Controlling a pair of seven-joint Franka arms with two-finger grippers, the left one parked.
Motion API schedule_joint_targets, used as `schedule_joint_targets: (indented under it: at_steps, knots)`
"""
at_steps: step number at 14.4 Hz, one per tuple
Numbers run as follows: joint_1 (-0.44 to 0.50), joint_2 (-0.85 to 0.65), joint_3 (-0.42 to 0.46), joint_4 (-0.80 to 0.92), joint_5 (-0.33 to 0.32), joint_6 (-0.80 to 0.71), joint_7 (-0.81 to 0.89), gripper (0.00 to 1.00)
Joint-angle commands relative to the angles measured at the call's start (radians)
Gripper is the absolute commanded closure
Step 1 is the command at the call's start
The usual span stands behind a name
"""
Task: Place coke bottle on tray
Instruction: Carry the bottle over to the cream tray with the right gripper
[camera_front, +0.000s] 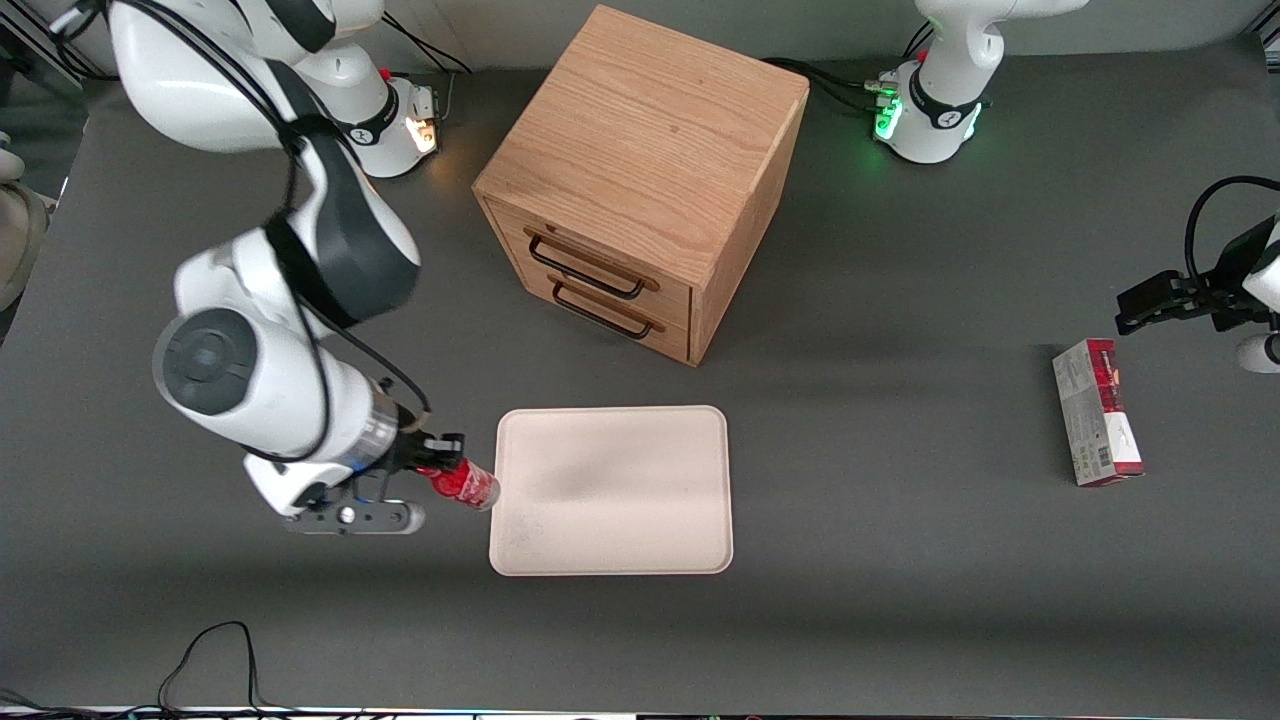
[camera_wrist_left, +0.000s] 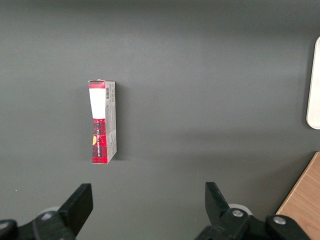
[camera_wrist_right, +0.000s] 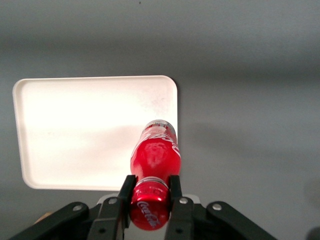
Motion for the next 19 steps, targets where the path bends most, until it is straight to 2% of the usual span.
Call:
schedule_joint_targets:
  at_steps: [1,2,6,11,12,14,16,19]
  knots:
    - [0.019,0.08,0.005,0.036,-0.049,0.076,0.026,1.0]
    - [0.024,0.103,0.005,0.03,-0.07,0.119,0.029,1.0]
    - [0.03,0.159,-0.005,0.016,-0.075,0.223,0.029,1.0]
    - [0.024,0.173,-0.005,-0.008,-0.075,0.241,0.026,0.99]
    - [0.022,0.173,-0.005,-0.018,-0.075,0.242,0.028,0.72]
    - [0.022,0.173,-0.009,-0.036,-0.076,0.268,0.038,0.0]
    - [0.03,0.171,-0.022,-0.048,-0.078,0.316,0.145,0.0]
    - [0.045,0.127,-0.054,-0.056,-0.073,0.308,0.143,0.0]
